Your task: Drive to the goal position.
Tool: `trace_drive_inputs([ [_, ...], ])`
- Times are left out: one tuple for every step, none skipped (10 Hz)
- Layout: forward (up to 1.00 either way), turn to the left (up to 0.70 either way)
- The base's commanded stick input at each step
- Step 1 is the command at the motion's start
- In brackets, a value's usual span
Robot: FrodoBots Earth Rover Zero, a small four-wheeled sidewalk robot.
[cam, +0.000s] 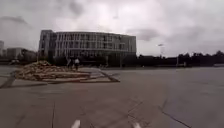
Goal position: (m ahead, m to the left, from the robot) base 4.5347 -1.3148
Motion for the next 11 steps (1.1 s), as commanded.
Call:
trace_drive_inputs([
  [0.7,0.0],
  [0.7,0.0],
  [0.7,0.0],
  [0.7,0.0],
  [0.7,0.0],
  [0.7,0.0],
  [0.7,0.0],
  [0.7,0.0],
  [0.7,0.0],
  [0.7,0.0],
  [0.7,0.0],
])
